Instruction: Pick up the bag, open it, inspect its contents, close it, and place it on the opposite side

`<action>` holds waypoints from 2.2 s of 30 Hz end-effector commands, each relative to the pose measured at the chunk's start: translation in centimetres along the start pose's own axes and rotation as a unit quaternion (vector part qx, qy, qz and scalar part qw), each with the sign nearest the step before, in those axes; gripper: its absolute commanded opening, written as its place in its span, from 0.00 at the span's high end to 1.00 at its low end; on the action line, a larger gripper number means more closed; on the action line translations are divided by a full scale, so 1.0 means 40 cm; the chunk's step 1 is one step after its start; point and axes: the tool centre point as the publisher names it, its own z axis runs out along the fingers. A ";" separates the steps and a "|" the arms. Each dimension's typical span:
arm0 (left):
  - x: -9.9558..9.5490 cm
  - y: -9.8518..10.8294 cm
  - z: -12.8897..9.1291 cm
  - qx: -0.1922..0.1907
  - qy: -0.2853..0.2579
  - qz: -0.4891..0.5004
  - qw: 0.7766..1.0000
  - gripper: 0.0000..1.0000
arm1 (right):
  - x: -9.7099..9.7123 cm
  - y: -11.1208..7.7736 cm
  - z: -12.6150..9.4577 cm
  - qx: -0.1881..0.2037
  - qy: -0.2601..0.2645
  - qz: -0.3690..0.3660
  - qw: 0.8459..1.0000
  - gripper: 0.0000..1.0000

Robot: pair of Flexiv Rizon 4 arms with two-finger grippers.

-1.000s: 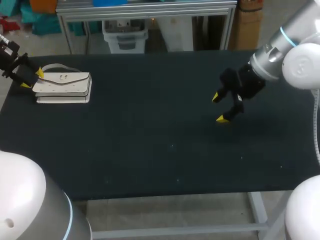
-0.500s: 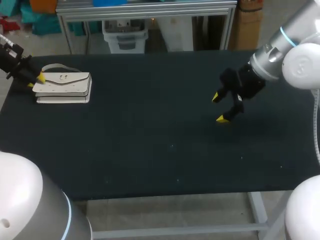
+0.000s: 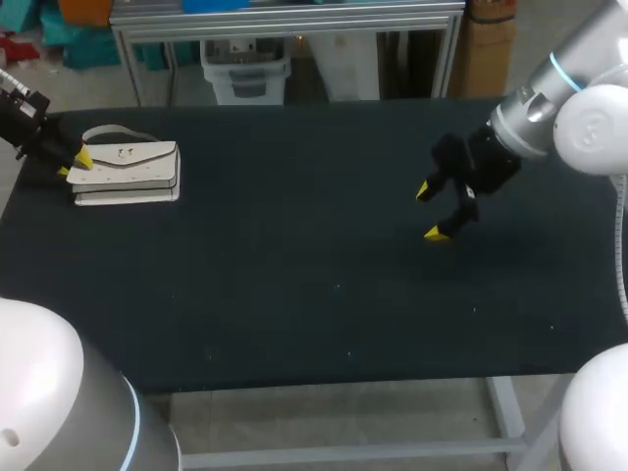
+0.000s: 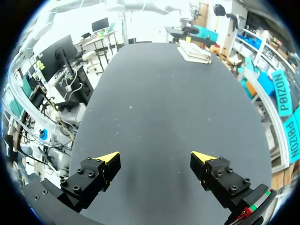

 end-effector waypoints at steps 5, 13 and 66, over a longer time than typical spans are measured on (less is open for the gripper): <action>0.006 -0.012 0.013 -0.154 0.014 -0.027 0.988 1.00 | 0.000 -0.001 0.000 -0.001 0.001 -0.001 1.000 0.00; 0.050 0.003 -0.018 -0.114 0.039 -0.040 0.992 1.00 | 0.000 -0.001 0.000 -0.001 0.001 -0.001 1.000 0.00; 0.413 0.203 0.124 -0.045 0.215 -0.041 0.975 1.00 | 0.000 -0.001 0.000 -0.001 0.001 -0.001 1.000 0.00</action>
